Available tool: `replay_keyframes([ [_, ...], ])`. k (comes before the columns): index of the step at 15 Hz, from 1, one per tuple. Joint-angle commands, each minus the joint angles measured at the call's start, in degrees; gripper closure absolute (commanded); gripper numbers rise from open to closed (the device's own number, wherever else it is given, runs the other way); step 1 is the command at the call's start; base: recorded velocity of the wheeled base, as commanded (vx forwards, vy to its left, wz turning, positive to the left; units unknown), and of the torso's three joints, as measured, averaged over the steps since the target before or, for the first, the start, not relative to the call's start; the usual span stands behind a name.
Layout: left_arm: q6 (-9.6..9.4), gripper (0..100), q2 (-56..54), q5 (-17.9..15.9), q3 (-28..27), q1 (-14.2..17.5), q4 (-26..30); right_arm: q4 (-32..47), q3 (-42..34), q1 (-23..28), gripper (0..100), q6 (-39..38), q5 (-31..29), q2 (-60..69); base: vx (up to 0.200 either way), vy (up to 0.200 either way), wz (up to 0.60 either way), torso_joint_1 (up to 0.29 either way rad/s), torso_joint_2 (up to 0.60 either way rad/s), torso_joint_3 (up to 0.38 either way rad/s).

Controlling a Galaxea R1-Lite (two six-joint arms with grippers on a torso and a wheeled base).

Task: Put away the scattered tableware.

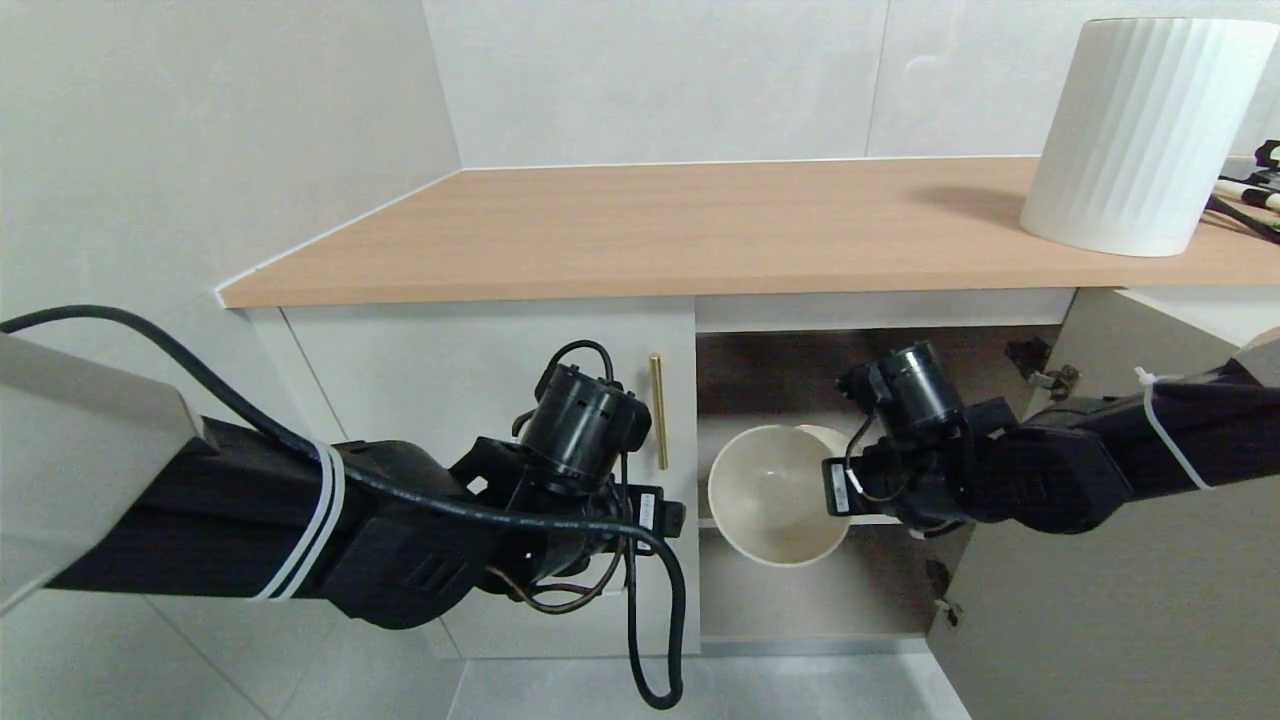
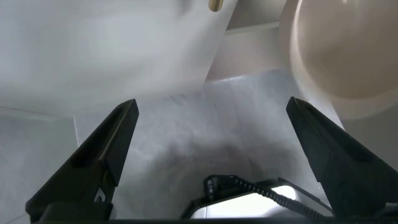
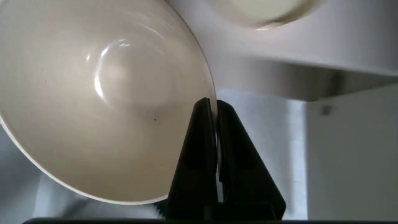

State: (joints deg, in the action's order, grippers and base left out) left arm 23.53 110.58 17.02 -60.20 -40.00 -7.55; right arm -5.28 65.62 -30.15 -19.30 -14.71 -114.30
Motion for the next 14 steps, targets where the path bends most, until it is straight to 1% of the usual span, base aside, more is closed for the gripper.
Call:
replay_keyframes([
  [1,0.03,0,-0.54,0.03,-0.01,0.09,-0.01,1.32,4.25,2.37,100,-4.08,-0.4,-3.83,0.0,0.0,0.0,0.0,0.0,0.0],
  [2,0.03,0,-0.63,0.03,-0.01,0.18,-0.01,5.54,7.33,2.9,100,-8.3,-1.11,-4.7,0.0,0.0,0.0,0.0,0.0,0.0],
  [4,0.03,0,-0.63,-0.06,-0.01,0.71,-0.1,11.17,11.19,2.9,100,-13.57,-2.16,-5.23,0.0,0.0,0.0,0.0,0.0,0.0],
  [5,0.03,0,-0.72,-0.06,-0.1,0.89,-0.1,12.49,13.13,2.9,100,-15.86,-2.6,-5.85,0.0,0.0,0.0,0.0,0.0,0.0],
  [7,0.03,0,-0.81,-0.06,-0.1,0.97,-0.01,12.75,15.5,3.08,100,-20.08,-6.29,-8.57,0.0,0.0,0.0,0.0,0.0,0.0],
  [8,0.03,0,-0.81,-0.06,-0.1,0.97,-0.01,12.93,15.33,3.08,100,-20.34,-6.82,-8.75,0.0,0.0,0.0,0.0,0.0,0.0],
  [9,0.03,0,-0.89,-0.06,-0.18,1.33,-0.1,13.89,13.92,3.08,100,-23.33,-8.14,-9.19,0.0,0.0,0.0,0.0,0.0,0.0],
  [11,0.03,0,-0.72,-0.06,-0.18,1.33,-0.1,13.63,14.36,4.04,100,-25.79,-8.31,-10.07,0.0,0.0,0.0,0.0,0.0,0.0],
  [14,0.03,0,-0.81,-0.06,-0.1,1.41,-0.01,11.87,16.12,6.77,100,-26.14,-8.58,-11.74,0.0,0.0,0.0,0.0,0.0,0.0],
])
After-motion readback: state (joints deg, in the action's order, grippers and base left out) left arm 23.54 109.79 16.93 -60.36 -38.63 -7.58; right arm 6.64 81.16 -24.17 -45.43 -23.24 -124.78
